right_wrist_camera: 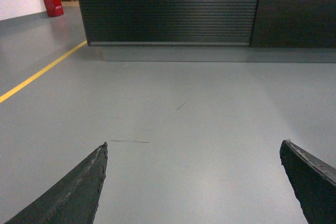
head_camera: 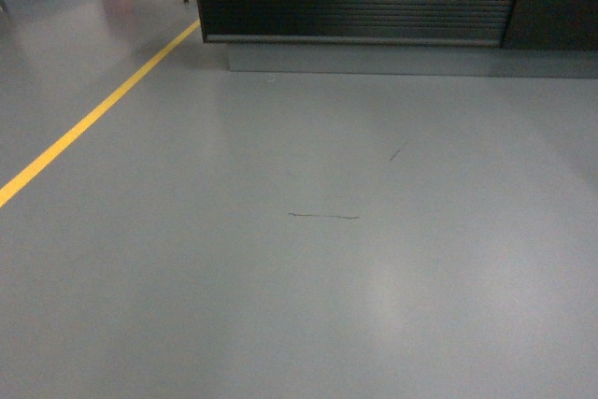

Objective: Place dark red mango on scale at checkout

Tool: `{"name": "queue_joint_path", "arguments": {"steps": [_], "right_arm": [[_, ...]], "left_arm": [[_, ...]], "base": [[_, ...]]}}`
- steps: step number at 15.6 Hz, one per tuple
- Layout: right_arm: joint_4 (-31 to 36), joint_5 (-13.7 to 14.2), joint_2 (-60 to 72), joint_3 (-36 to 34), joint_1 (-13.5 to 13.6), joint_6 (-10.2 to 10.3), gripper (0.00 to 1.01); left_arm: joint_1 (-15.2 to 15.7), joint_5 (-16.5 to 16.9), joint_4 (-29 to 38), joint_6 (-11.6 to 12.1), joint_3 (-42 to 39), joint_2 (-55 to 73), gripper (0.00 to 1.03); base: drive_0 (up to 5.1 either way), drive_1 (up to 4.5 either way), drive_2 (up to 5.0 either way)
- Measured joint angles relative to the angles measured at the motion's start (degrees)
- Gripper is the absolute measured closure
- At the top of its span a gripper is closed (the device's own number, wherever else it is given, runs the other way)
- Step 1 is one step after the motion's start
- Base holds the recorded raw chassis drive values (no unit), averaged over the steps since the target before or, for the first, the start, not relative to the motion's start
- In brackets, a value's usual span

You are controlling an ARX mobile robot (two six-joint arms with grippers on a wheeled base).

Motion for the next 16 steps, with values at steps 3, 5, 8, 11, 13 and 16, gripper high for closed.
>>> {"name": "queue_joint_path", "arguments": {"steps": [3, 5, 8, 11, 13, 16], "right_arm": [[0.0, 0.0, 0.0, 0.0, 0.0, 0.0, 0.03], [0.0, 0.0, 0.0, 0.0, 0.0, 0.0, 0.03], [0.0, 0.0, 0.0, 0.0, 0.0, 0.0, 0.03], [0.0, 0.0, 0.0, 0.0, 0.0, 0.0, 0.03], [0.0, 0.0, 0.0, 0.0, 0.0, 0.0, 0.03], [0.0, 0.0, 0.0, 0.0, 0.0, 0.0, 0.03]], "left_arm": [[0.0, 0.0, 0.0, 0.0, 0.0, 0.0, 0.05], [0.0, 0.0, 0.0, 0.0, 0.0, 0.0, 0.05], [0.0, 0.0, 0.0, 0.0, 0.0, 0.0, 0.05], [0.0, 0.0, 0.0, 0.0, 0.0, 0.0, 0.05], [0.0, 0.0, 0.0, 0.0, 0.0, 0.0, 0.05], [0.0, 0.0, 0.0, 0.0, 0.0, 0.0, 0.05]], "base": [[0.0, 0.0, 0.0], [0.0, 0.0, 0.0], [0.0, 0.0, 0.0], [0.0, 0.0, 0.0], [0.0, 0.0, 0.0], [0.0, 0.0, 0.0]]}}
